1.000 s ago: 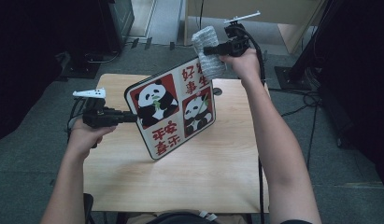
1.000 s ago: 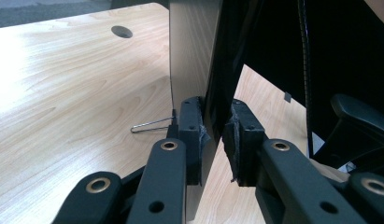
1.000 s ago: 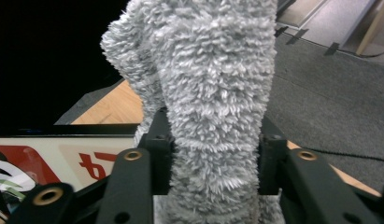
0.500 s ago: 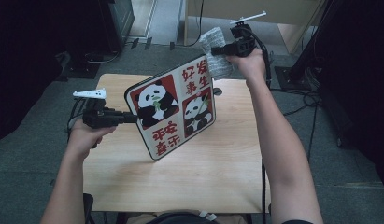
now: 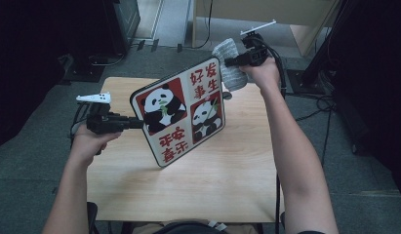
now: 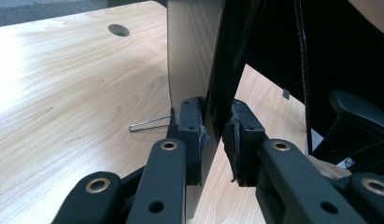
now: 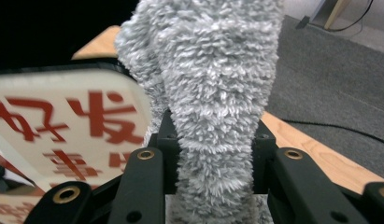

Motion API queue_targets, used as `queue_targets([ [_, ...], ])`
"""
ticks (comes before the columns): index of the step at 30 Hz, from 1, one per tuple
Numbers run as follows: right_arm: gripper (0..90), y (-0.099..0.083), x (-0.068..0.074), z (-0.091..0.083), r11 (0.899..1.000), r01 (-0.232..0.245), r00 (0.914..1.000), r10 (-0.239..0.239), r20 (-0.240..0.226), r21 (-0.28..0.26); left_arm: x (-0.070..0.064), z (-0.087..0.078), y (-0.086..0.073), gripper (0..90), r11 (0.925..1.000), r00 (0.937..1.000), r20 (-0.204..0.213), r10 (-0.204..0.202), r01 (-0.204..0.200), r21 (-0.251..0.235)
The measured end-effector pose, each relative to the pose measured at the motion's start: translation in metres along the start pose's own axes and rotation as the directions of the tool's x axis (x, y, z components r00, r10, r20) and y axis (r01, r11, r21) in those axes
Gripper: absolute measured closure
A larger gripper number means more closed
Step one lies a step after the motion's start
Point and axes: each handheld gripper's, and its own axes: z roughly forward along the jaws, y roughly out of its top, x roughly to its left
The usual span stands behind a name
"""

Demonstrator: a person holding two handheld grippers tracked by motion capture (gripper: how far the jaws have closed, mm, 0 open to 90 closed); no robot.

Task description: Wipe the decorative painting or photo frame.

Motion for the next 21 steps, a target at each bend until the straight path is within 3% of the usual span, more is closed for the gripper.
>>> queue_targets([
  [21,68.2,-0.027,-0.005,0.014,0.999,-0.011,0.9994,0.012,-0.033,0.038,0.001,0.000,-0.001,77.4,1.0000,1.0000,0.002,-0.008,0.008,0.000],
])
